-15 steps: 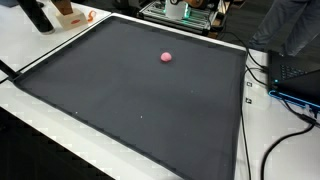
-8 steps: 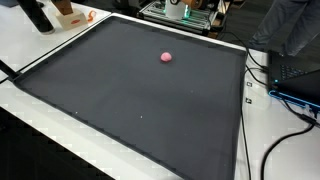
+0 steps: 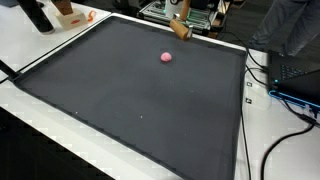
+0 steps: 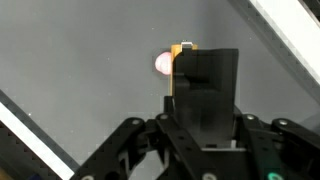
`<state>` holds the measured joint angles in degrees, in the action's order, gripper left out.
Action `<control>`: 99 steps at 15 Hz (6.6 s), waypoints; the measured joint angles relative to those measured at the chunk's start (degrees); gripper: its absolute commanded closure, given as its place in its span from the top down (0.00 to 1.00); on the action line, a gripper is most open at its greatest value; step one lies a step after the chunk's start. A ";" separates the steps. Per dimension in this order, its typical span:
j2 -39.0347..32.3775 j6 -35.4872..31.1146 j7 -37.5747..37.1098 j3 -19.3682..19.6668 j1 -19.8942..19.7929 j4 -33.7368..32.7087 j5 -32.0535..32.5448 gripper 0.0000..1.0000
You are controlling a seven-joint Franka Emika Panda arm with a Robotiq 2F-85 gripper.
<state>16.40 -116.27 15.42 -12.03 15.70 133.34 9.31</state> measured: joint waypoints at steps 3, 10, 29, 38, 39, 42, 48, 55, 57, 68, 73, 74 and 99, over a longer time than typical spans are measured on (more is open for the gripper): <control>-3.39 -2.45 1.99 1.40 -0.81 1.72 -0.01 0.23; -8.68 -9.02 5.45 2.41 -1.97 3.88 -0.26 0.23; -12.11 -13.03 5.94 2.37 -3.21 4.41 2.78 0.23; -13.02 -13.28 6.62 3.52 -5.39 2.20 2.68 0.23; -13.39 -13.27 6.79 3.59 -5.50 1.83 2.68 0.23; -14.46 -13.05 7.66 3.59 -5.64 0.93 2.68 0.23; -15.72 -12.48 7.10 3.58 -5.72 -0.33 4.93 0.23; -16.20 -12.53 6.98 3.64 -6.27 -0.71 5.39 0.23; -16.29 -12.64 6.37 3.67 -6.52 -0.78 5.63 0.23; -19.02 -13.44 -3.92 4.55 -7.43 -1.54 19.87 0.23; -19.10 -13.43 -1.92 4.69 -7.70 -1.83 18.62 0.23; -18.98 -13.43 -0.16 4.69 -7.79 -1.85 17.32 0.23; -12.15 -6.48 15.18 3.93 -7.45 2.91 5.87 0.23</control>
<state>4.25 -122.75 30.60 -8.11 8.25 136.25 15.18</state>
